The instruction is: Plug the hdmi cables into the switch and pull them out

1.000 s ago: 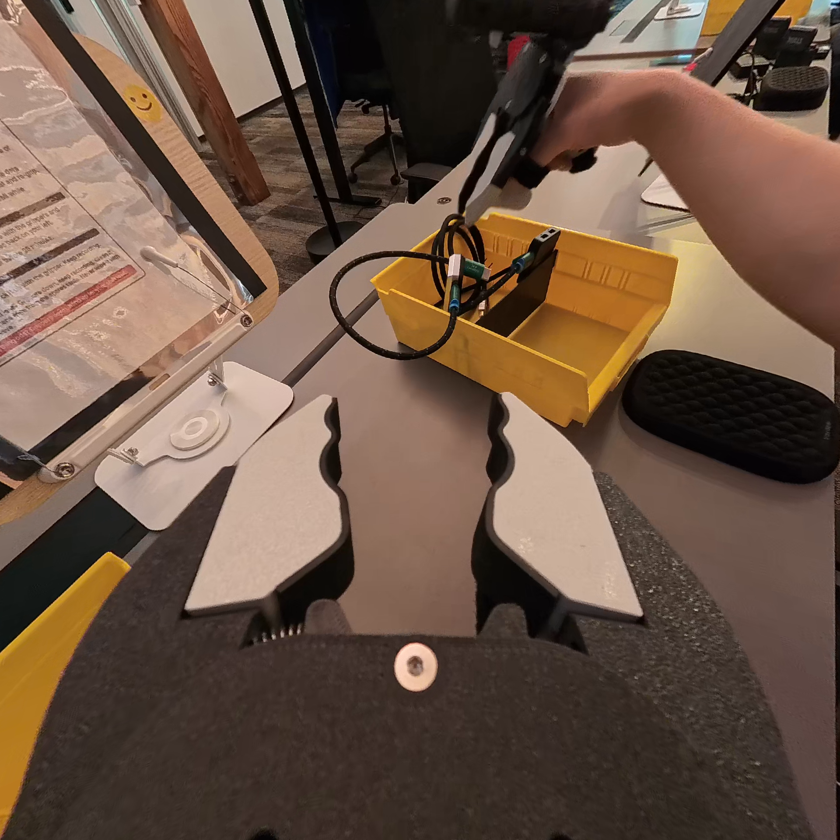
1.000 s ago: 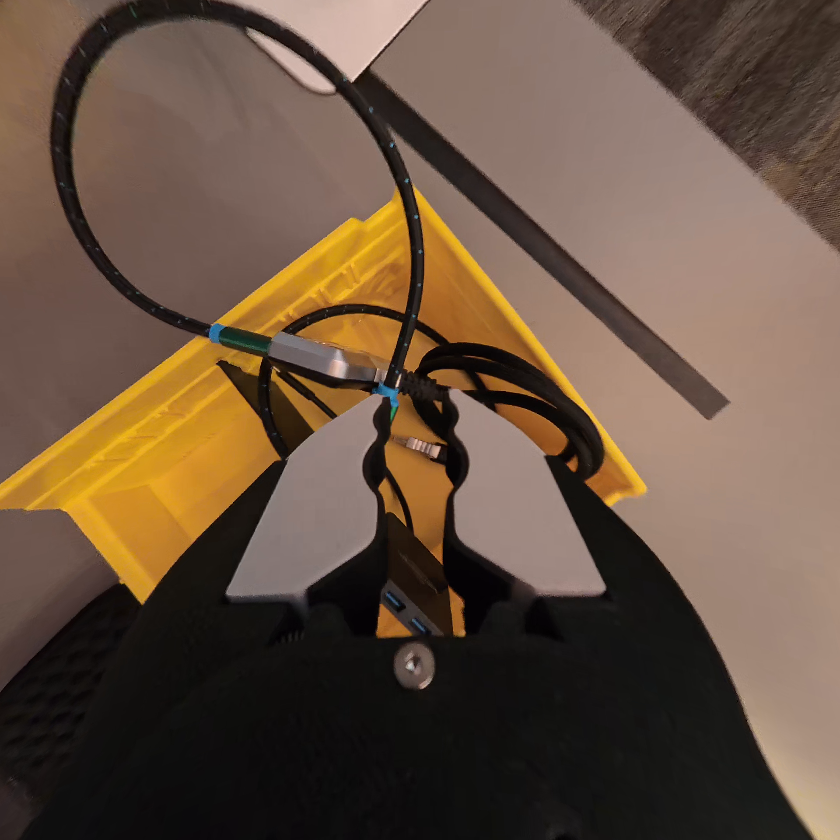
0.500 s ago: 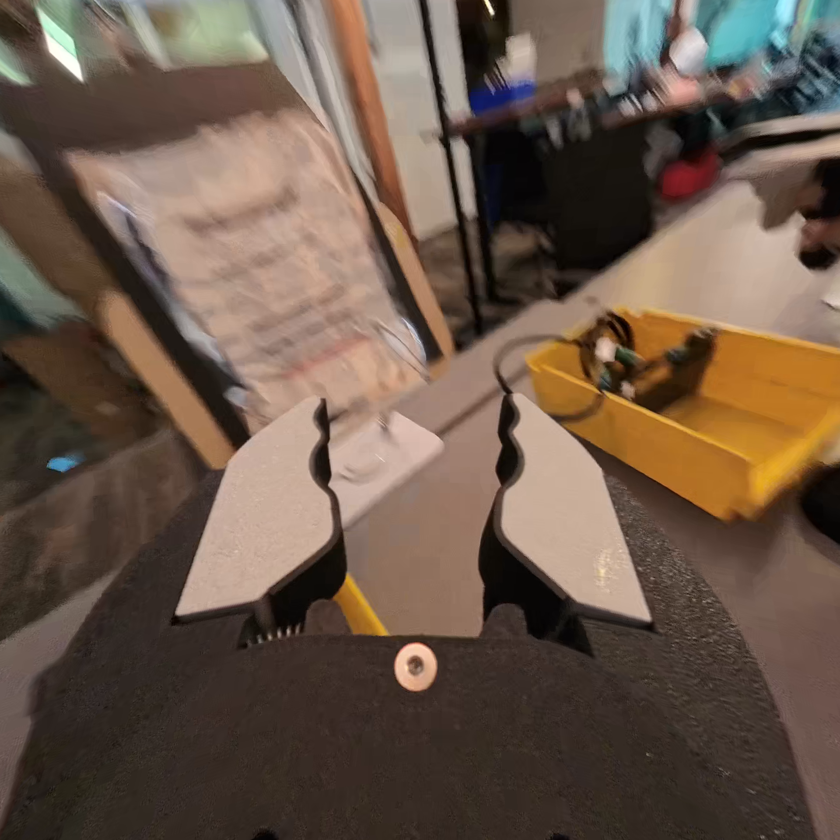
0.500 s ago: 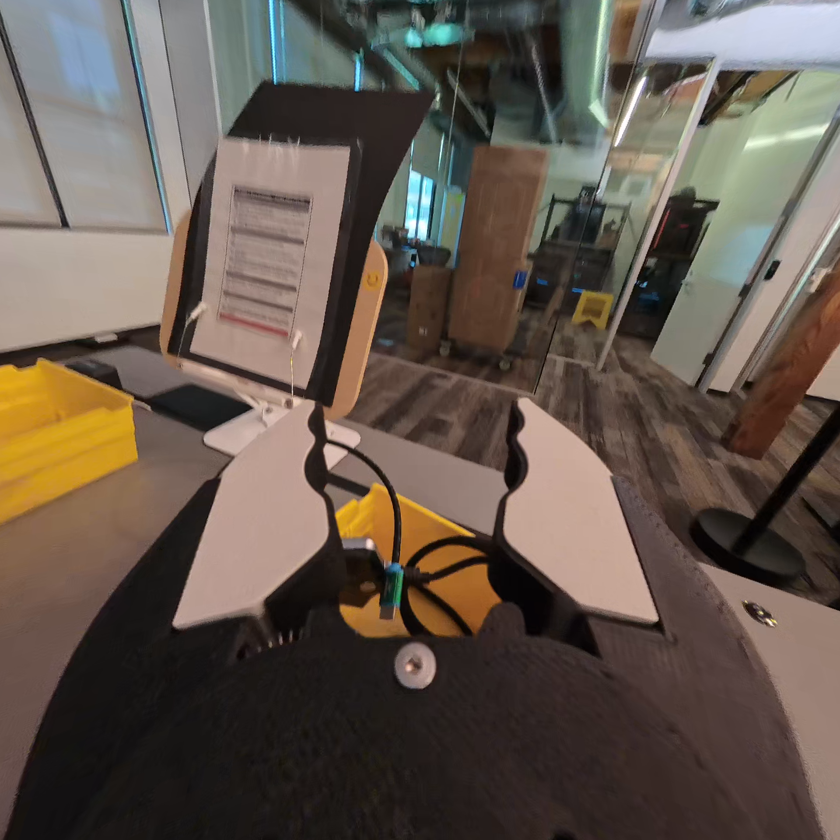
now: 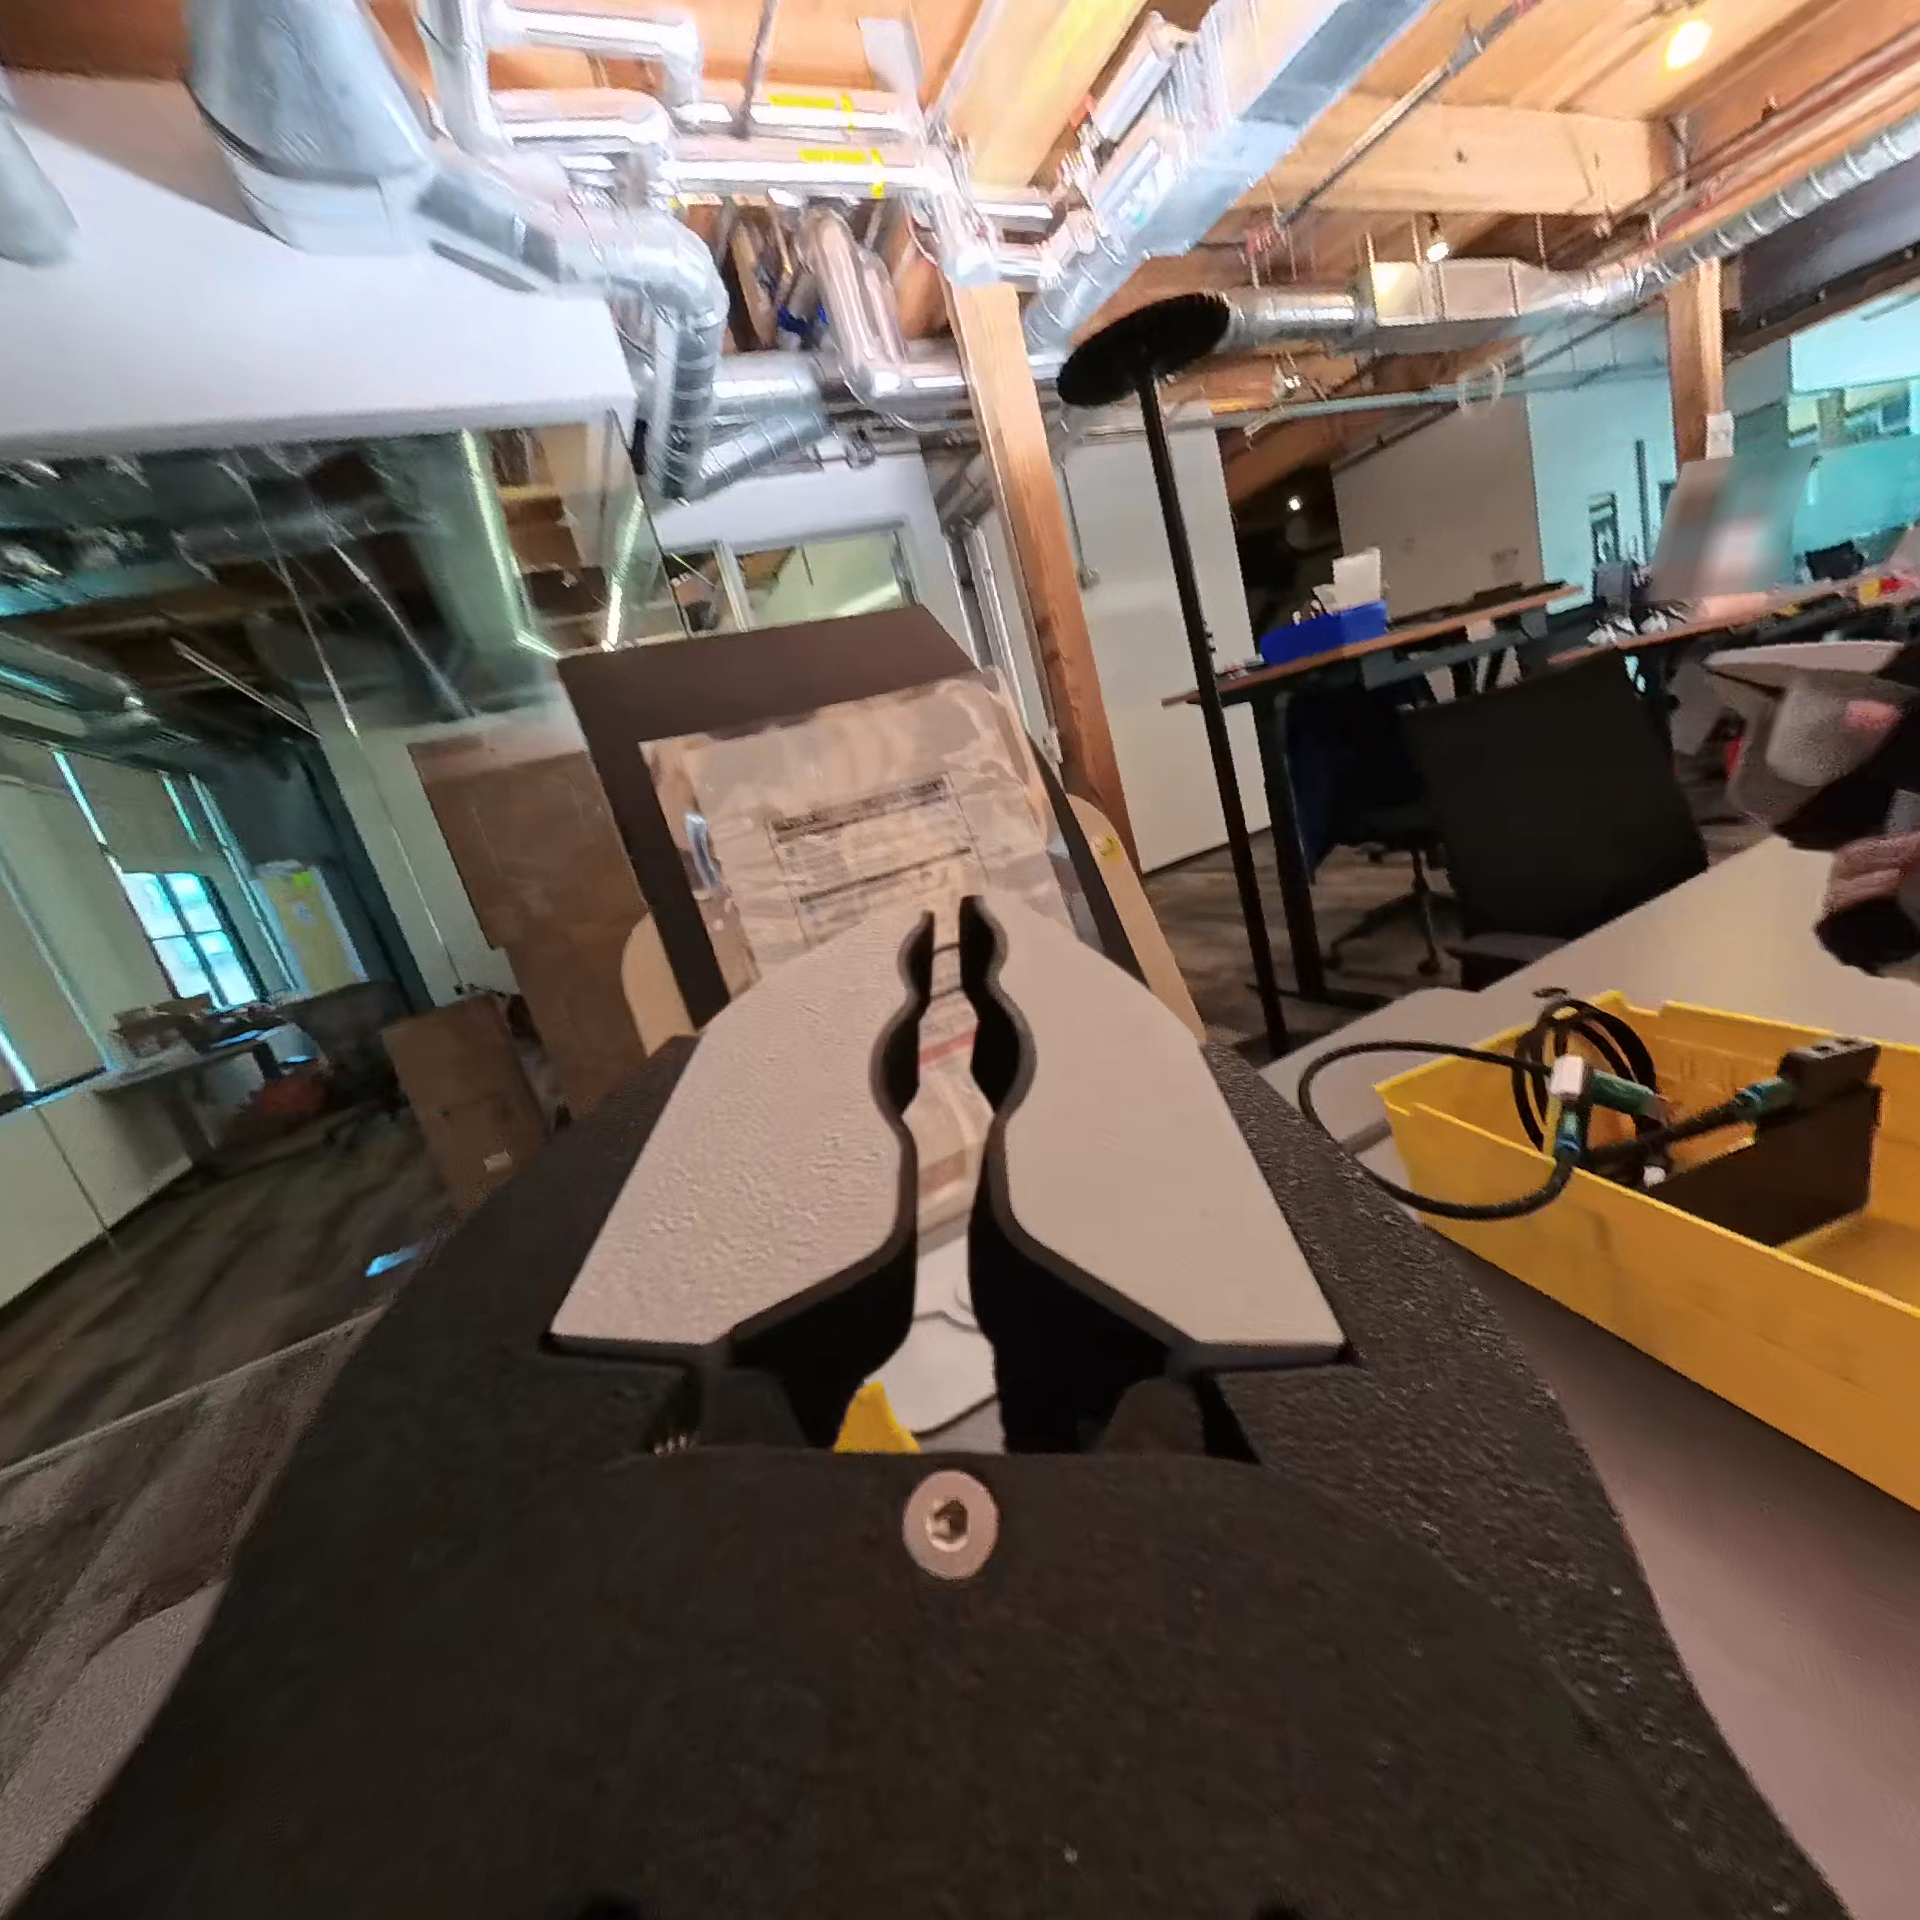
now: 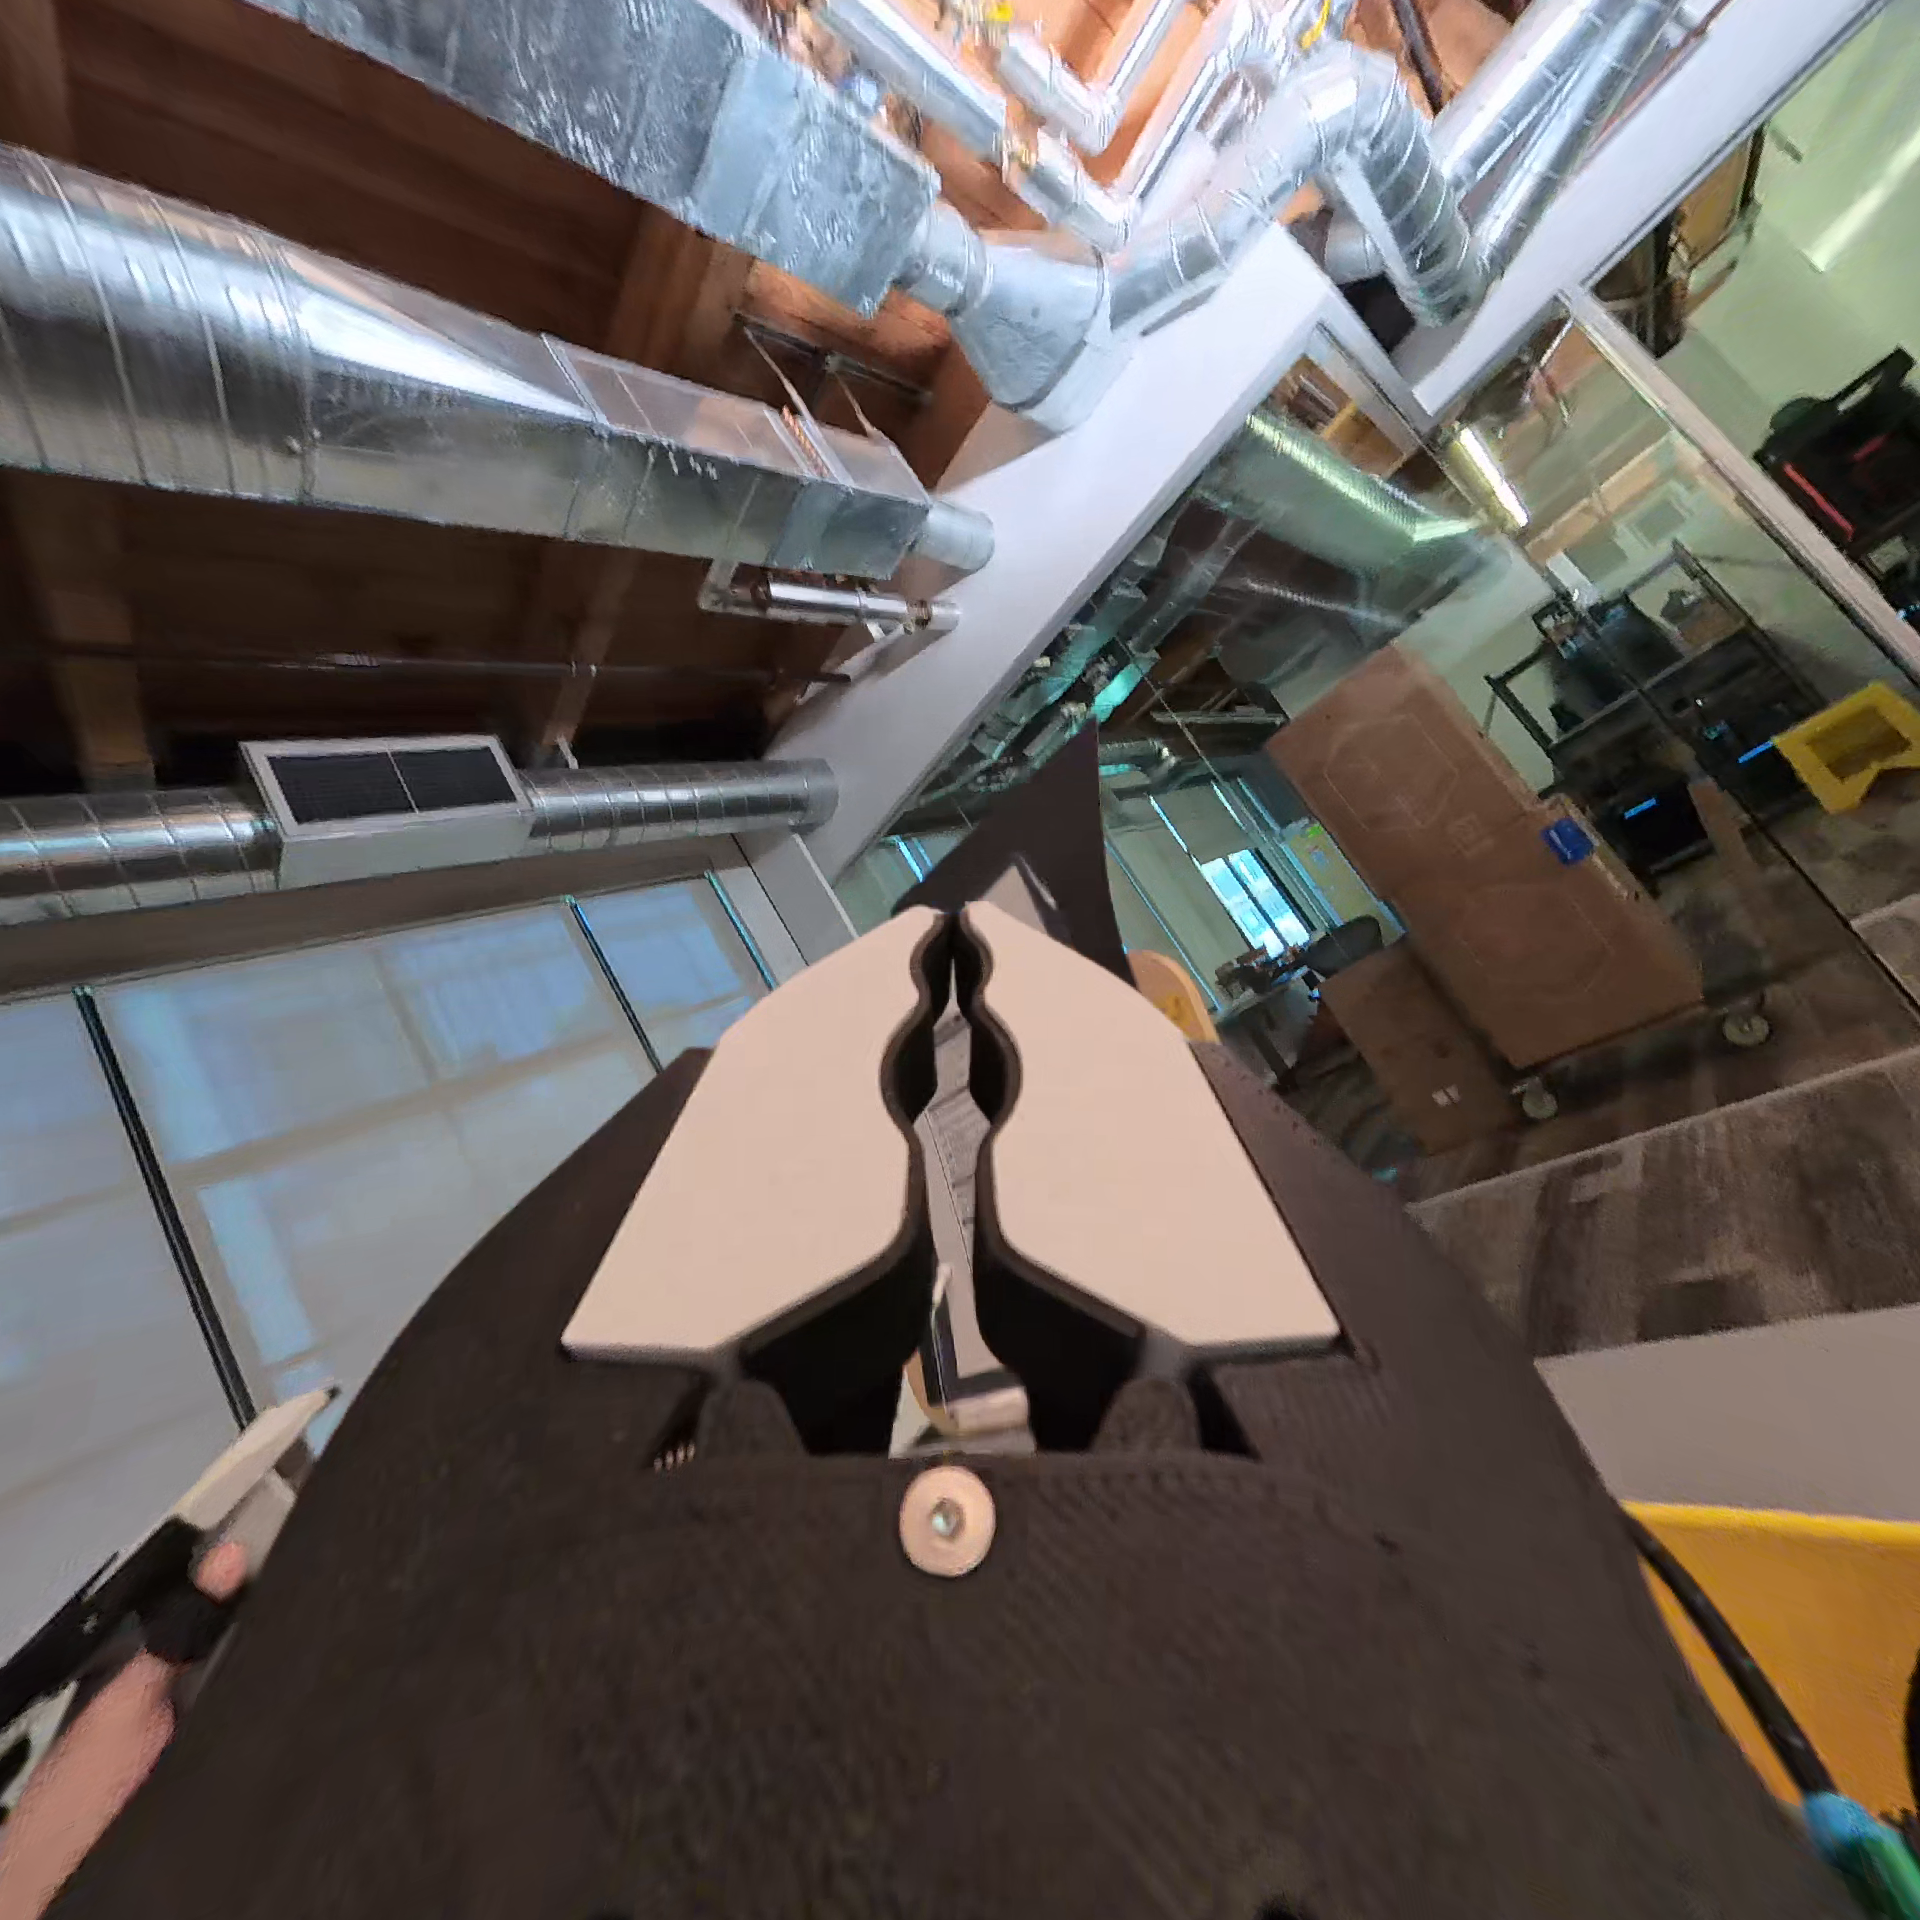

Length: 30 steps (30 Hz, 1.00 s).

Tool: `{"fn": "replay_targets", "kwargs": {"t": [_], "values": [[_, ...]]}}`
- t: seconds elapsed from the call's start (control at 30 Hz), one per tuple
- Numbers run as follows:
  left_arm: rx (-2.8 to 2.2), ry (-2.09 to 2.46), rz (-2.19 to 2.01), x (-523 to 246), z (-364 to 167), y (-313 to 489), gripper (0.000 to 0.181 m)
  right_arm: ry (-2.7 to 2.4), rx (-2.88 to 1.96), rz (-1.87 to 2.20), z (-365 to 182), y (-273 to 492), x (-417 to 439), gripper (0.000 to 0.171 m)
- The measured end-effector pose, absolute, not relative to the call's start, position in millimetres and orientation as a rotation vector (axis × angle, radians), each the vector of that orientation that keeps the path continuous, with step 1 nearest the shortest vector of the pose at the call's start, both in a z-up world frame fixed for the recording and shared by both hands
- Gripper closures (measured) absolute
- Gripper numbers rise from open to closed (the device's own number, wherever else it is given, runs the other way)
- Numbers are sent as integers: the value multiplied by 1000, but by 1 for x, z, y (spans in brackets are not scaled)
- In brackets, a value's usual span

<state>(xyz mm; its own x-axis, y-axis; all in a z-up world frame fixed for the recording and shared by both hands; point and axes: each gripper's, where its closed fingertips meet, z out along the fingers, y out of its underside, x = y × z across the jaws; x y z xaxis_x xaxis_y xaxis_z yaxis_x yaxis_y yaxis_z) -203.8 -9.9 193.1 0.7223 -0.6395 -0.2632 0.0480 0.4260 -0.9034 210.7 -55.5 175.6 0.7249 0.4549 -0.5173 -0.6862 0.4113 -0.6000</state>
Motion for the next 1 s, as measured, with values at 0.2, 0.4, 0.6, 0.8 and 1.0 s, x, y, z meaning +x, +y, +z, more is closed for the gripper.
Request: {"fn": "replay_targets", "kwargs": {"t": [0.2,0.4,0.6,0.8,1.0], "values": [[-1147,725,-404,-174,173,-4,181,289,-972,862,157,-29,155,170],[-1211,728,-455,-162,163,0,181,375,-997,1021,140,-19,121,170],[-1280,683,-488,-171,157,13,181,487,-978,985,128,-20,122,170],[-1355,559,-558,-183,148,33,171,586,-945,955,118,-23,129,169],[-1365,518,-584,-170,138,42,170,626,-921,1041,115,-24,119,169]]}}
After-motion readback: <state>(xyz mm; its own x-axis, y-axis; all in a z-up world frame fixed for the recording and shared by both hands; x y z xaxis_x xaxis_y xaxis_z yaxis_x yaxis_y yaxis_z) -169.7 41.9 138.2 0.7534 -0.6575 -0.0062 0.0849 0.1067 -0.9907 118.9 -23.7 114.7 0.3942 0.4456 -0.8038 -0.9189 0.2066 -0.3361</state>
